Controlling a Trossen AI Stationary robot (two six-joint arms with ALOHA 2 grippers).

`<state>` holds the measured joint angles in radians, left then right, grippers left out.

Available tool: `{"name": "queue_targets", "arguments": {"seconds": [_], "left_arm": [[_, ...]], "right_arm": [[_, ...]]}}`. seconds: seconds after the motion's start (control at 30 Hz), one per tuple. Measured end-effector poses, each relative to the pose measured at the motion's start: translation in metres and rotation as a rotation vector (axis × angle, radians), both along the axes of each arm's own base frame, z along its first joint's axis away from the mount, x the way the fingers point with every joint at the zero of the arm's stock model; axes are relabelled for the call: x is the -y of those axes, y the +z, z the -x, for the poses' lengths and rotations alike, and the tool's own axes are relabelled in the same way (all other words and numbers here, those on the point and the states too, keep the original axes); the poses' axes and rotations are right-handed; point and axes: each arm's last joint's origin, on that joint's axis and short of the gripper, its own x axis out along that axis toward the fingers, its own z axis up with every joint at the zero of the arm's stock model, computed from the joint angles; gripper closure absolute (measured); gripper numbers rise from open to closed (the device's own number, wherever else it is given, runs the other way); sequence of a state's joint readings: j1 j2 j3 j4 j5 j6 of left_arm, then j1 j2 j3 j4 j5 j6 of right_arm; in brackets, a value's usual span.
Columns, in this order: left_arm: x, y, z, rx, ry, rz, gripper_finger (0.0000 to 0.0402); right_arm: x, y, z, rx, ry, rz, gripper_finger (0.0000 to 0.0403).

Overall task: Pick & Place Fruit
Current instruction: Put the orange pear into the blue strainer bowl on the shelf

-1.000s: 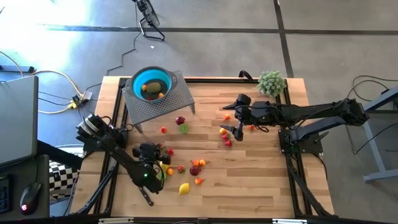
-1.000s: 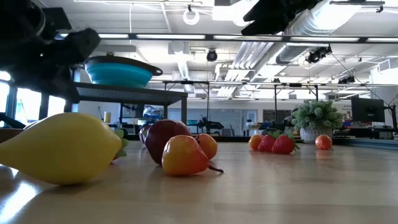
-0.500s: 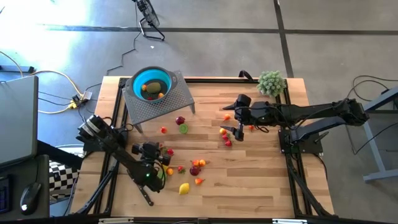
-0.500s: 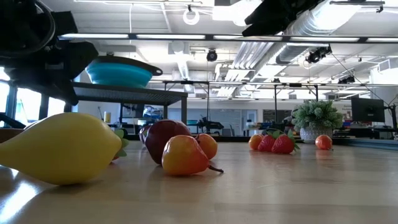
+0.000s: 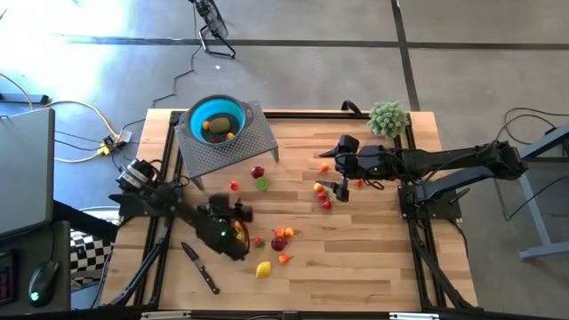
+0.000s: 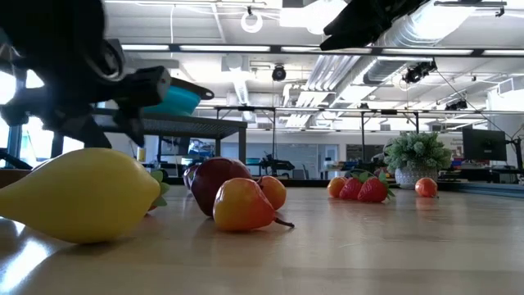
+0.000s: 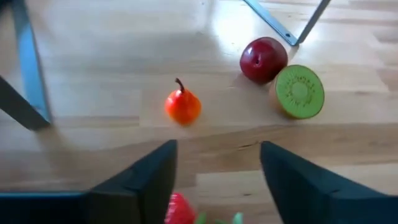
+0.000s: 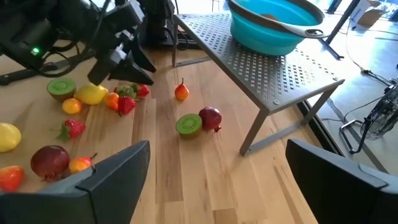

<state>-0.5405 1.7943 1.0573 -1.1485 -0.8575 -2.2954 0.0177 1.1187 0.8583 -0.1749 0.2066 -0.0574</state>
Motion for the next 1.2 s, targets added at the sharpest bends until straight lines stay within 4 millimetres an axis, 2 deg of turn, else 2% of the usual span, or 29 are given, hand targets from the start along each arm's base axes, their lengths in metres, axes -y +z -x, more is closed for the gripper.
{"name": "queue_targets", "arguments": {"seconds": [0.17,0.3,0.6,0.9,1.2], "left_arm": [[-0.013,-0.001,-0.009,0.031,0.062,0.017,0.0094],[-0.024,0.000,-0.014,-0.002,0.087,0.020,0.0067],[-0.043,-0.001,-0.026,0.017,0.171,0.085,0.0072],[-0.050,0.000,-0.025,-0.015,0.195,0.078,0.0073],[-0.067,-0.008,-0.029,-0.063,0.250,0.081,0.0074]], "right_arm": [[0.000,0.000,0.000,-0.002,-0.002,-0.003,0.0034],[0.000,0.000,0.000,-0.002,-0.002,-0.005,0.0034],[0.000,0.000,0.000,-0.003,0.000,-0.001,0.0034],[0.000,0.000,0.000,0.002,0.000,0.000,0.0034],[0.000,0.003,-0.001,0.036,-0.002,-0.006,0.0034]]}}
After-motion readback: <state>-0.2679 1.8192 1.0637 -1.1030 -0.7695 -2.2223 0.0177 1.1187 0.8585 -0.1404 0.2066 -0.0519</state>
